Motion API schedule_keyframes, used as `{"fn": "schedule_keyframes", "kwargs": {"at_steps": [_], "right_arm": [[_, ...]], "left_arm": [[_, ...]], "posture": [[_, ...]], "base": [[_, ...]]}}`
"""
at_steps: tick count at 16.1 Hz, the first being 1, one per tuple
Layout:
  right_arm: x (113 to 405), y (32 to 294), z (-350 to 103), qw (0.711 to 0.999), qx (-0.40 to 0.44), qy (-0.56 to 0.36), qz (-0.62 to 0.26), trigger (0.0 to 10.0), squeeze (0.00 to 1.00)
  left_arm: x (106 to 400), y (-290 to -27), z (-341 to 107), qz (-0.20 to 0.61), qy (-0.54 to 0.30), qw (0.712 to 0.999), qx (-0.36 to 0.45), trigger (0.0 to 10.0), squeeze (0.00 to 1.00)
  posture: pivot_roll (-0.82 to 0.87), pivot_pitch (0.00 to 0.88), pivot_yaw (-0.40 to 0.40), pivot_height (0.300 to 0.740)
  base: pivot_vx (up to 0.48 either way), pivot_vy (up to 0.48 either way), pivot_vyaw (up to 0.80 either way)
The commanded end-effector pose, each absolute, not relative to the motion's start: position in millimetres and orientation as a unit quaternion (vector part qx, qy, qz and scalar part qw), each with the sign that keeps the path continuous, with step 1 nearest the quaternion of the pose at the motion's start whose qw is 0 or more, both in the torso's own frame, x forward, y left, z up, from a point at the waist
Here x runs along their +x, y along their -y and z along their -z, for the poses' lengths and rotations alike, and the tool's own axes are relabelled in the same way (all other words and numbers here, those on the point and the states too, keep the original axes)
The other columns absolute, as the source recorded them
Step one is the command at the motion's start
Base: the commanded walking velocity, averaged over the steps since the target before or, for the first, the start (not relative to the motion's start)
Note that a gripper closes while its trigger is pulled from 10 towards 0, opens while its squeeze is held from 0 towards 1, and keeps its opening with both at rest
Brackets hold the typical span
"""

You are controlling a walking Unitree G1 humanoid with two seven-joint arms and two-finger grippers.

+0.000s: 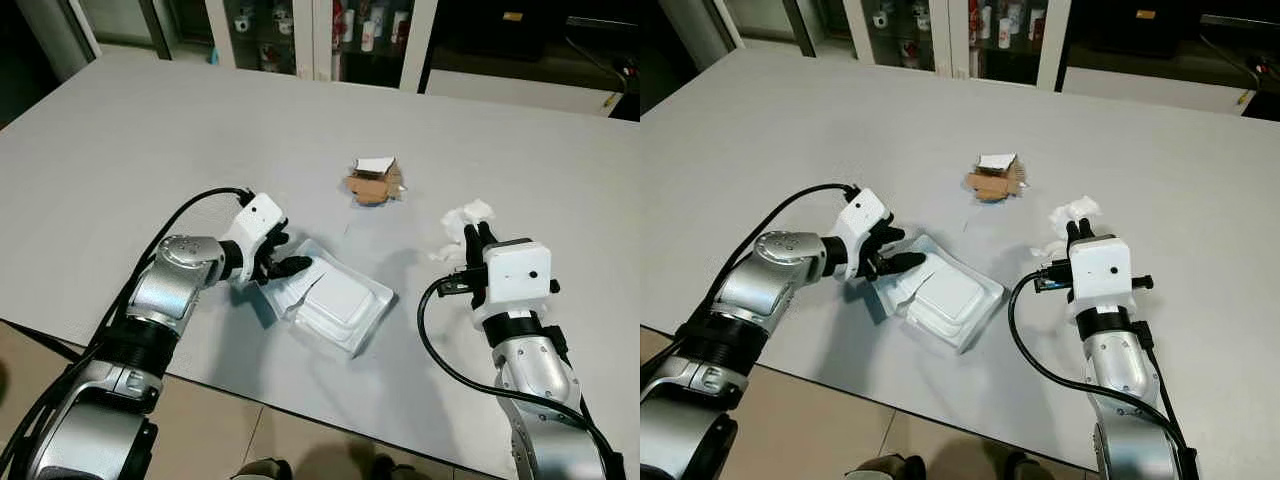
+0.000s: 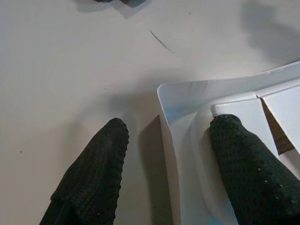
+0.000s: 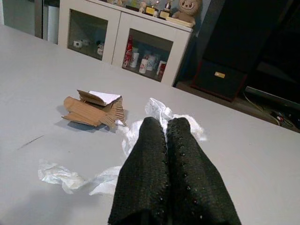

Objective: Picking trash to rubbish bin

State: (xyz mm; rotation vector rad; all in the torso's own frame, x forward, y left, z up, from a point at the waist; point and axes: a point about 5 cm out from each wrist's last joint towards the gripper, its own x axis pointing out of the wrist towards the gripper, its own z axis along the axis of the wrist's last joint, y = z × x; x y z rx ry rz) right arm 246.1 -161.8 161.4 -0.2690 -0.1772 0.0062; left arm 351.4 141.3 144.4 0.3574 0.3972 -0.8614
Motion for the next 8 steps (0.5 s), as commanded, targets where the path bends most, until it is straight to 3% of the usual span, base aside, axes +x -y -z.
{"fn": "schedule_keyframes", "kwargs": {"at_steps": [1,8], "right_arm": [[247.3,161.8,-161.8,0.987,-0.136,0.091,-0.002,10.0,0.00],[248.7,161.1,-162.6,0.986,-0.137,0.093,-0.003,10.0,0.00]], "left_arm": [[334.4,-151.4,-100.9,0.407,-0.297,0.845,0.182,0.0,0.00],[330.2,-150.4,-97.8,0.410,-0.305,0.842,0.172,0.0,0.00]], "posture": [[0.16,0.136,0.039,0.740],[0.16,0.136,0.036,0.740]], "base": [[0.000,0.000,0.00],[0.000,0.000,0.00]]}}
